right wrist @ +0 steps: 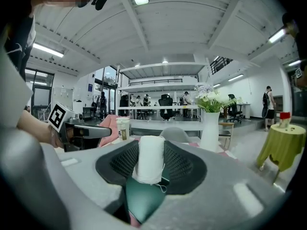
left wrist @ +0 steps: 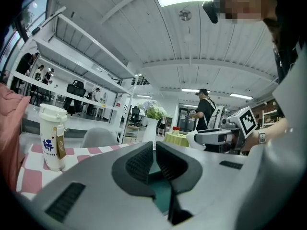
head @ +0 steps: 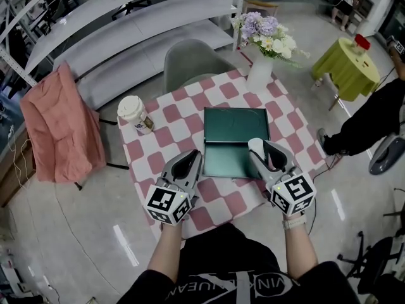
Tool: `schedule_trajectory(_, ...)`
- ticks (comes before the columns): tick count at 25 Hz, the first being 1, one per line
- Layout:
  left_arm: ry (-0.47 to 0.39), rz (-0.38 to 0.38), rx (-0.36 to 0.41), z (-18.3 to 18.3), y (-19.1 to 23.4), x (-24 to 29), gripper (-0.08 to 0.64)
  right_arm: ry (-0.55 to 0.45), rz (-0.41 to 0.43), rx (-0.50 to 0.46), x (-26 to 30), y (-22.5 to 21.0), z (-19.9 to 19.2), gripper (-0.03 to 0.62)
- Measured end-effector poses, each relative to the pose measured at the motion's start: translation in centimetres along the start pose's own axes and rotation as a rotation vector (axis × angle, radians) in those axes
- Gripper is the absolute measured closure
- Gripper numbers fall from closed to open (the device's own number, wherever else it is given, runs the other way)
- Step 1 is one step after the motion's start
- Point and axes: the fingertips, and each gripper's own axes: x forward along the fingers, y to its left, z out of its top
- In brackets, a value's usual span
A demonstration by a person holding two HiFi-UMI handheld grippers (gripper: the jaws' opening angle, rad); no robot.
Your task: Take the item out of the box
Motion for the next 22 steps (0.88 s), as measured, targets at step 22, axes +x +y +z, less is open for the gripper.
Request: schedule_trajectory(22,-0.066,-0.007,0.041,3.5,-0.9,0.3,0.535,-0.120,-0.041,-0.020,-1.7,-0.2,3.7,0.425)
